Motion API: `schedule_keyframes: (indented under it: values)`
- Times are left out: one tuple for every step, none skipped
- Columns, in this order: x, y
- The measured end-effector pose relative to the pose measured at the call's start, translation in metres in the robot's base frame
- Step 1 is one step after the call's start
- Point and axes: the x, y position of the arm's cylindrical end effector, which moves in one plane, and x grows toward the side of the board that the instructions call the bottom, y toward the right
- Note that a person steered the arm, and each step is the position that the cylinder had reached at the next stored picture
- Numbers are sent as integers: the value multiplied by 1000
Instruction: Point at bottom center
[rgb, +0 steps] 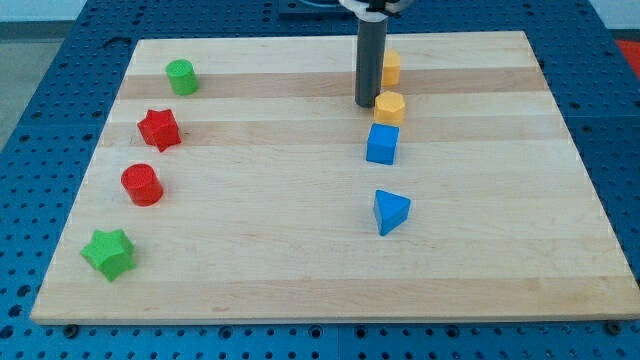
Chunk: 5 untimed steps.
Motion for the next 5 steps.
schedule_keyframes:
  values:
    - [2, -2]
    - [32, -31]
    - [52, -66]
    - [63, -102]
    - [110, -114]
